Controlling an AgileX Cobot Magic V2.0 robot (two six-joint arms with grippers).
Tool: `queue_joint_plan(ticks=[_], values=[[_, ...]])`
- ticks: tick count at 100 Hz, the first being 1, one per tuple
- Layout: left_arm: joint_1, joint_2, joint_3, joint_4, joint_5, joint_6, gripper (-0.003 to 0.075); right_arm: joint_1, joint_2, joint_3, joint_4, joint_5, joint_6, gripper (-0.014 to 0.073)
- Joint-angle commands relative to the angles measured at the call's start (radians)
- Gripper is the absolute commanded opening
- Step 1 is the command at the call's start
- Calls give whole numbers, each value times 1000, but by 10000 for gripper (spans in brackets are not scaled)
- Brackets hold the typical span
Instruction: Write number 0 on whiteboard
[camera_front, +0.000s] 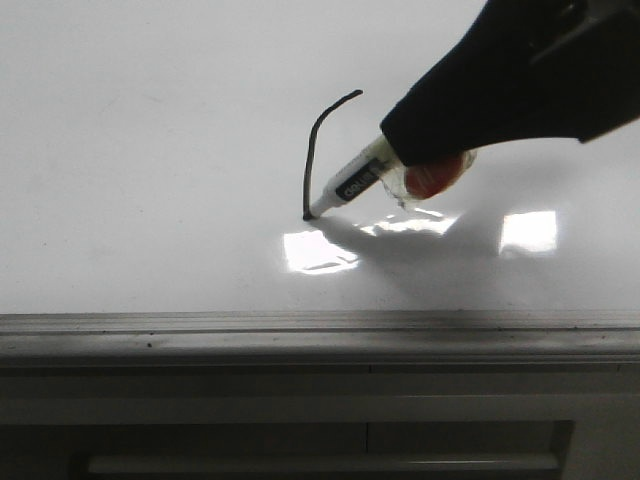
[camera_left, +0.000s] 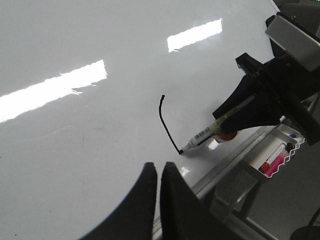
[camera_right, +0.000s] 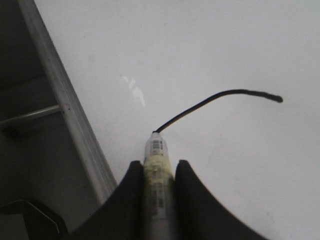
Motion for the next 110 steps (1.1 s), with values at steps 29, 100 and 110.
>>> queue_joint_plan(ticks=[29,100,110], values=[[-5,9,-27,2,-78,-9,-20,-6,-28,-23,-584,191,563,-54],[-5,9,-27,2,-82,-9,-20,-6,-32,-206,-978,316,916,-55],[-5,9,-27,2,-82,-9,-20,2,13,-240,-976,304,916,-55]])
